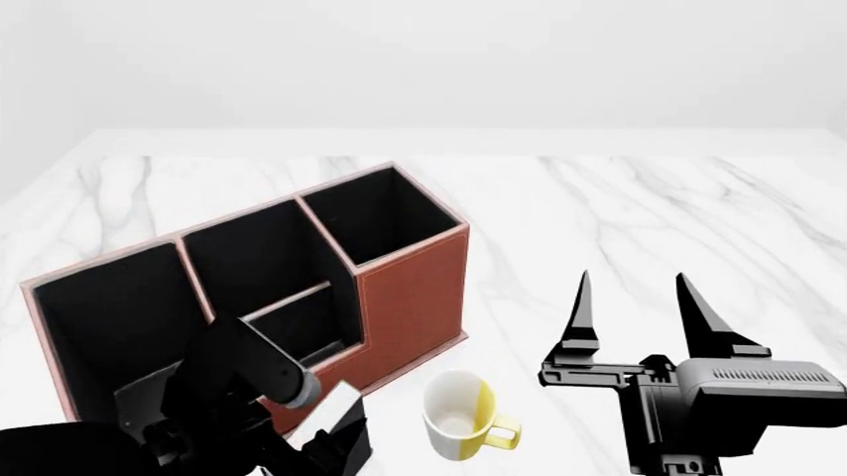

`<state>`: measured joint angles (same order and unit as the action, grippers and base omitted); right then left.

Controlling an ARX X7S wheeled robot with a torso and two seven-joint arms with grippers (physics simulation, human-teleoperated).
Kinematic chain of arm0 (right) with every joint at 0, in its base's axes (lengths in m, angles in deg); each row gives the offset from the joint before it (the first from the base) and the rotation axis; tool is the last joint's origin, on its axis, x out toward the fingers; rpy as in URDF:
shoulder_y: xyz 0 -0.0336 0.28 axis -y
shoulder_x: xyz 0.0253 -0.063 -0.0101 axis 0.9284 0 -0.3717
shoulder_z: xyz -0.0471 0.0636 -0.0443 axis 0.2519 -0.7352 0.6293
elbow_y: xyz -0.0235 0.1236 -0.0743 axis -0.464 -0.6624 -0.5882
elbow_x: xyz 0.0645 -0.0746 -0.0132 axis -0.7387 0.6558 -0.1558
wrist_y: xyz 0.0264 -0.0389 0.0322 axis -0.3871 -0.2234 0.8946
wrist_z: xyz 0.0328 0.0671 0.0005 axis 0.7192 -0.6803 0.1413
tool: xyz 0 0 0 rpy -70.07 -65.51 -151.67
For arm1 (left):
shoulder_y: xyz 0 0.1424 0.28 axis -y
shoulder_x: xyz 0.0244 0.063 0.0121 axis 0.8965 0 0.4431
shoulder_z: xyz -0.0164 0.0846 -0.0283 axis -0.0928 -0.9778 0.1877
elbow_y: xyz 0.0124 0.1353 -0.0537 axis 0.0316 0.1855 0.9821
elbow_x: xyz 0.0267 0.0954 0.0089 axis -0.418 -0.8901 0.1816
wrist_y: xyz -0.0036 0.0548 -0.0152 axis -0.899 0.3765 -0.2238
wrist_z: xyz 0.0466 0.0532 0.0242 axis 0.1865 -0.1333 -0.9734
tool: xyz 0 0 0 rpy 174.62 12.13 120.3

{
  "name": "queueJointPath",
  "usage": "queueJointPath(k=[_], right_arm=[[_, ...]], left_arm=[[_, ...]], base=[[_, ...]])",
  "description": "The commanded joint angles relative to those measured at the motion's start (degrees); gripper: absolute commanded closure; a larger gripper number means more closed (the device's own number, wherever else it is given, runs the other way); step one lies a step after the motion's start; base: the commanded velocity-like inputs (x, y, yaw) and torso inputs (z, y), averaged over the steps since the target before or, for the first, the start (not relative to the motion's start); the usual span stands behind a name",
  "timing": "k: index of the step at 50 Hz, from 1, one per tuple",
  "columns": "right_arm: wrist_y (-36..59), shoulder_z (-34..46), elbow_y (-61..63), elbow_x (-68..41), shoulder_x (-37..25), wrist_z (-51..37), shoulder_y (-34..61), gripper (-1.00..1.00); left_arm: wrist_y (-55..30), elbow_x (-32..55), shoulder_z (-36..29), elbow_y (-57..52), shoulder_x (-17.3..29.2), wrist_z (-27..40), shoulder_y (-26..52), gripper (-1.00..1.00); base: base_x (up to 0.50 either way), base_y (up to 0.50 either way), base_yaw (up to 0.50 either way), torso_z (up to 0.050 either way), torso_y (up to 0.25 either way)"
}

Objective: Pick up the book and place it in the right compartment of the caddy.

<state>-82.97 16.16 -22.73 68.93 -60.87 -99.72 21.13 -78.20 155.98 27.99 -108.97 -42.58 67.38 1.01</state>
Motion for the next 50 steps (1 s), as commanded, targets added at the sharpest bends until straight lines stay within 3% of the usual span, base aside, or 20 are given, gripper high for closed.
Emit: queueJointPath(k=[1, 5, 6, 23, 35, 36, 50], right_arm=[[-0.23, 0.45, -0.31, -0.15, -0.28, -0.2, -0.18, -1.0], [-0.34, 0.58, -0.34, -0.16, -0.35, -0.32, -0.21, -1.0], [-0.06, 0.75, -0.11, -0.46, -0.4, -0.26, -0.81, -1.0], [-0.53, 1.19, -0.64, -1.14, -1.16, -0.86, -0.71, -1.0], [-0.85, 1.3, -1.02, -1.91, -1.5, -1.28, -0.92, -1.0], [-0.86, 1.33, -1.03, -1.93, -1.52, -1.34, -0.95, -1.0], [-1.24, 2.22, -1.09, -1.68, -1.66, -2.08, -1.26, -1.0]], left_arm=[[-0.26, 3.05, -1.93, 3.0, 0.99, 3.8, 0.66, -1.0], [0.07, 2.41, -3.26, 3.37, 1.43, 4.12, 0.36, -1.0], [-0.45, -2.57, -7.87, 6.96, 0.46, 5.85, -2.66, -1.0], [2.22, -4.52, -11.59, 9.59, 1.26, 5.37, -3.1, -1.0], [7.26, -12.46, -20.03, 13.37, 1.92, -0.21, -3.5, -1.0], [7.6, -13.04, -20.52, 13.89, 1.9, -0.51, -3.39, 1.0], [9.75, -14.61, -21.52, 14.32, 2.69, -1.0, -3.36, 1.0]], base=[[0.0, 0.0, 0.0, 0.0, 0.0], [0.0, 0.0, 0.0, 0.0, 0.0], [0.0, 0.0, 0.0, 0.0, 0.0], [0.0, 0.0, 0.0, 0.0, 0.0], [0.0, 0.0, 0.0, 0.0, 0.0], [0.0, 0.0, 0.0, 0.0, 0.0], [0.0, 0.0, 0.0, 0.0, 0.0]])
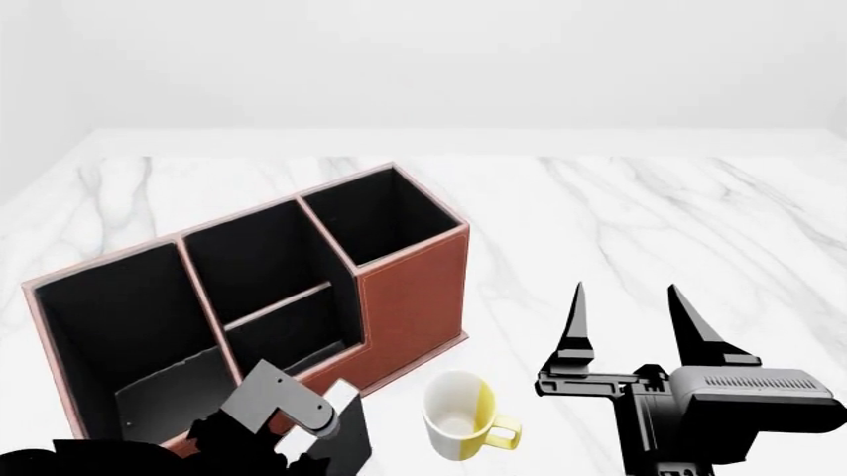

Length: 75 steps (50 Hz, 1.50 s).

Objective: Pick up the book and place it in the right compartment of the caddy.

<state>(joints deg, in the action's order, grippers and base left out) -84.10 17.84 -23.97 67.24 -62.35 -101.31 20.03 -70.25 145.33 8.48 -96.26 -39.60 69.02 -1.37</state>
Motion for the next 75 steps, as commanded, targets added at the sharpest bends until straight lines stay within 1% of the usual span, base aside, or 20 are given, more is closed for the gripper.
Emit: queueJointPath(k=[1, 9, 11, 15, 17, 22, 25, 31, 38, 42, 49, 51, 56, 59, 65, 66, 68, 69, 71, 75], right_arm=[[-0.01, 0.55, 0.29, -0.04, -0.25, -0.55, -0.17, -1.0], [0.06, 0.61, 0.41, -0.33, -0.59, -0.75, -0.13, -1.0], [-0.03, 0.64, 0.23, -0.38, -0.65, -0.72, -0.05, -1.0], [-0.2, 0.6, -0.07, -0.57, -0.74, -0.74, -0.01, -1.0], [-0.21, 0.67, -0.08, -0.57, -0.77, -0.72, -0.03, -1.0], [-0.24, 0.73, -0.01, -0.61, -0.87, -0.9, -0.16, -1.0], [-0.34, 0.95, -0.14, -0.69, -0.86, -0.84, -0.1, -1.0], [-0.12, 1.07, 0.07, -0.64, -0.95, -1.15, 0.09, -1.0], [-0.25, 1.3, -0.4, -0.74, -1.02, -1.14, 0.67, -1.0], [-0.29, 1.37, -1.02, -0.79, -1.09, -1.14, 0.99, -1.0], [0.2, 1.41, -0.74, -1.16, -1.2, -1.36, 1.48, -1.0], [0.13, 1.41, -0.91, -1.25, -1.14, -1.41, 1.75, -1.0], [-0.36, 1.75, -2.65, -1.1, -0.74, -1.47, 2.73, -1.0], [-0.58, 1.81, -3.13, -1.2, -0.67, -1.48, 2.99, -1.0], [-0.56, 2.12, -3.95, -1.24, -0.47, -1.61, 3.8, -1.0], [-0.62, 2.17, -4.15, -1.26, -0.44, -1.6, 3.95, -1.0], [-0.83, 2.2, -4.32, -1.35, -0.45, -1.57, 3.84, -1.0], [-0.81, 2.22, -4.3, -1.41, -0.47, -1.59, 3.8, -1.0], [-0.74, 2.46, -4.77, -1.37, -0.34, -1.58, 4.28, -1.0], [-1.16, 2.63, -5.31, -1.28, -0.37, -1.55, 4.37, -1.0]], left_arm=[[1.76, -3.55, -1.65, 1.24, -0.23, -2.53, -0.83, 1.0], [1.07, 0.09, 1.05, -1.42, 0.04, -2.0, 1.58, 1.0], [-0.61, 4.72, 3.79, -3.38, 0.16, -0.6, 2.83, 1.0], [-1.27, 9.49, 6.39, -6.57, 1.01, 1.37, 3.94, 1.0], [-2.2, 14.95, 8.85, -9.37, 1.81, 4.05, 5.56, 1.0], [-3.06, 26.02, 10.92, -11.02, 3.74, 11.14, 7.99, 1.0], [-2.33, 27.36, 11.71, -12.33, 4.36, 12.09, 8.99, 1.0], [-0.88, 30.78, 13.38, -14.73, 5.67, 13.65, 14.21, 1.0], [0.48, 35.53, 12.97, -15.64, 6.75, 16.92, 20.33, 1.0], [1.06, 36.4, 12.9, -15.24, 6.72, 17.01, 22.43, 1.0], [2.99, 39.11, 14.04, -15.04, 6.43, 16.36, 30.99, 1.0], [2.6, 37.46, 14.52, -12.61, 5.63, 13.22, 34.37, 1.0], [1.78, 31.34, 13.6, -7.31, 3.66, 8.95, 39.66, 1.0], [2.42, 24.78, 13.05, -6.08, 2.22, 5.01, 41.72, 1.0], [4.35, 15.54, 10.2, -1.72, -0.08, -0.69, 46.23, 1.0], [5.59, 11.6, 8.36, 0.14, -0.88, -3.4, 48.05, 1.0], [7.58, 6.43, 5.56, 2.81, -1.93, -6.64, 49.42, 1.0], [10.3, 2.27, 3.55, 2.77, -1.9, -9.41, 49.31, 1.0], [11.6, -0.52, 1.68, 5.36, -3.03, -10.63, 49.61, 1.0], [17.87, -10.47, -4.76, 9.56, -4.39, -15.03, 50.01, 1.0]], base=[[0.0, 0.0, 0.0, 0.0, 0.0], [0.0, 0.0, 0.0, -0.002, 0.0], [0.0, 0.0, 0.0, 0.0, 0.0], [0.0, 0.0, 0.0, 0.0, 0.0], [0.0, 0.0, 0.0, 0.0, 0.0], [0.0, 0.0, 0.0, 0.0, 0.0], [0.0, 0.0, 0.0, 0.0, 0.0], [0.0, 0.0, 0.0, 0.0, 0.0], [0.0, 0.0, 0.0, 0.0, 0.001], [0.0, 0.0, 0.0, 0.0, 0.0], [0.0, 0.0, 0.0, 0.0, 0.001], [0.0, 0.0, 0.0, 0.0, 0.0], [0.0, 0.0, 0.0, 0.0, 0.002], [0.0, 0.0, 0.0, 0.0, 0.0], [0.0, 0.0, 0.0, 0.0, 0.002], [0.0, 0.0, 0.0, 0.0, 0.0], [0.0, 0.0, 0.0, 0.0, 0.0], [0.0, 0.0, 0.0, 0.0, 0.0], [0.0, 0.0, 0.0, 0.0, 0.0], [0.0, 0.0, 0.0, 0.0, 0.003]])
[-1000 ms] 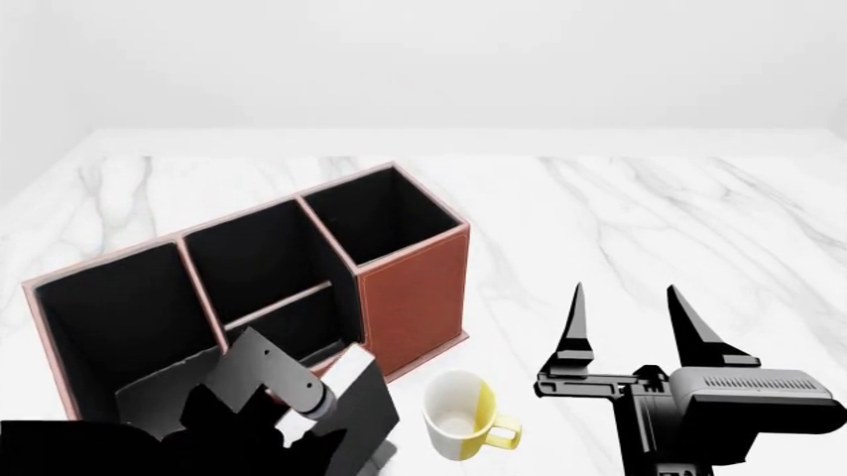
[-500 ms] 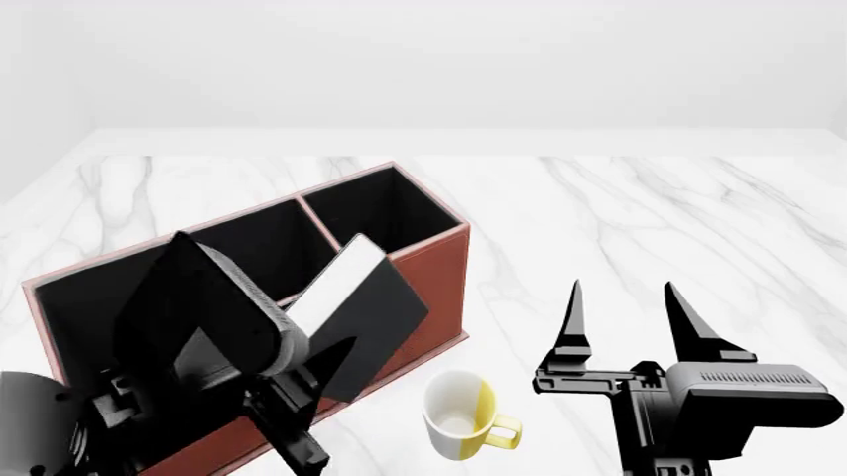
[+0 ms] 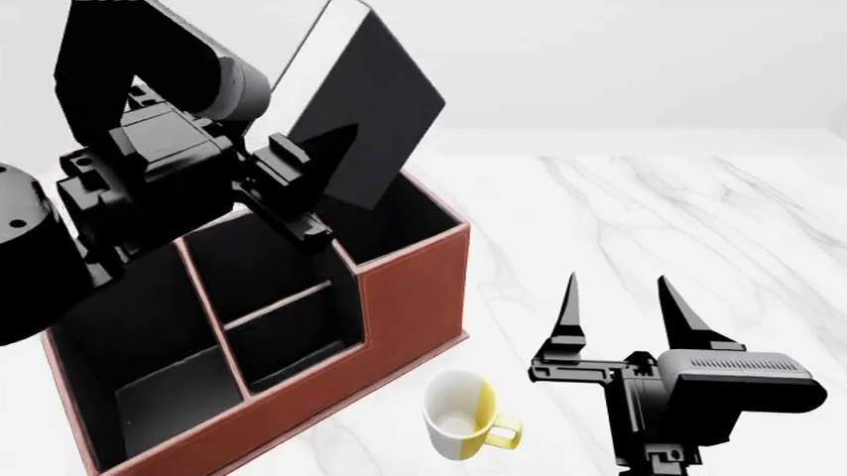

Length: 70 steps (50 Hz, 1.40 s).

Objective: Pick up the book and place it in the right compartment of the caddy.

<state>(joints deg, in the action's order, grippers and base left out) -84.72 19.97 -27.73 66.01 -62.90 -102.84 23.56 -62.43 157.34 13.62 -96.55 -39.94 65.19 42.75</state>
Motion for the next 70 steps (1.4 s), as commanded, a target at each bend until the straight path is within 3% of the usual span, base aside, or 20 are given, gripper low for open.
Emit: queueJointPath(k=[1, 8, 16, 24, 35, 53, 70], right_arm=[[-0.57, 0.45, -1.39, -0.14, 0.09, -0.05, 0.57, -1.0], [-0.85, 0.65, -1.3, -0.18, -0.02, -0.22, 0.01, -1.0], [-0.83, 0.69, -0.8, -0.17, -0.24, -0.66, -0.46, -1.0], [-1.44, 0.76, -1.3, -0.4, -0.14, -0.85, -0.7, -1.0], [-1.32, 1.09, -1.28, -0.68, -0.07, -1.2, -0.94, -1.0], [-1.22, 1.58, -1.24, -1.23, -0.17, -1.65, -1.13, -1.0], [-1.31, 1.94, -1.93, -1.61, -0.25, -1.99, -0.69, -1.0]], left_arm=[[11.62, -24.73, -11.48, 12.25, -4.87, -12.87, 7.27, 1.0], [17.27, -33.02, -17.81, 22.12, -8.38, -17.96, 11.83, 1.0], [28.44, -45.86, -29.22, 37.02, -13.19, -24.2, 13.05, 1.0], [33.38, -49.69, -34.41, 48.55, -17.57, -30.19, 14.46, 1.0], [35.19, -52.6, -41.14, 50.38, -18.64, -34.51, 11.15, 1.0], [38.04, -54.11, -41.7, 62.15, -22.02, -40.58, 19.61, 1.0], [38.57, -57.84, -46.72, 64.98, -22.24, -43.92, 20.9, 1.0]], base=[[0.0, 0.0, 0.0, 0.0, 0.0], [0.0, 0.0, 0.0, 0.0, 0.001], [0.0, 0.0, 0.0, 0.0, 0.001], [0.0, 0.0, 0.0, 0.0, 0.001], [0.0, 0.0, 0.0, 0.0, 0.001], [0.0, 0.0, 0.0, 0.0, 0.002], [0.0, 0.0, 0.0, 0.0, 0.001]])
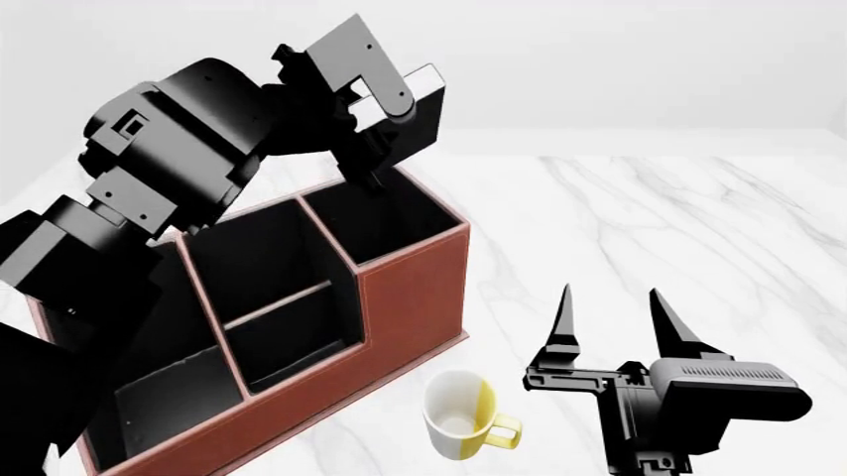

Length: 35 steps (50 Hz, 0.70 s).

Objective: Pick up the book and place it in the right compartment of the caddy.

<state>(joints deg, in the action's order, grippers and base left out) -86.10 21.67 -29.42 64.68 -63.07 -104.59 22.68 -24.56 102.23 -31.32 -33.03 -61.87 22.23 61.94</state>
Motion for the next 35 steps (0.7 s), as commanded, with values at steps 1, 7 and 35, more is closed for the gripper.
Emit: queueJointPath(k=[1, 7, 35], right_arm=[[0.05, 0.26, -0.26, -0.27, -0.09, -0.28, 0.21, -1.0], [-0.09, 0.24, -0.41, -0.37, -0.19, -0.46, 0.23, -1.0], [-1.03, 0.99, -1.64, -0.54, -0.32, -0.87, 0.44, -1.0]], left_arm=[[0.64, -2.89, -2.06, 1.61, -0.41, -1.2, 1.83, 1.0], [1.64, -4.5, -3.93, 3.56, -0.99, -1.86, 1.78, 1.0], [4.03, -5.97, -6.25, 8.2, -2.62, -2.64, -0.9, 1.0]], base=[[0.0, 0.0, 0.0, 0.0, 0.0], [0.0, 0.0, 0.0, 0.0, 0.002], [0.0, 0.0, 0.0, 0.001, 0.001]])
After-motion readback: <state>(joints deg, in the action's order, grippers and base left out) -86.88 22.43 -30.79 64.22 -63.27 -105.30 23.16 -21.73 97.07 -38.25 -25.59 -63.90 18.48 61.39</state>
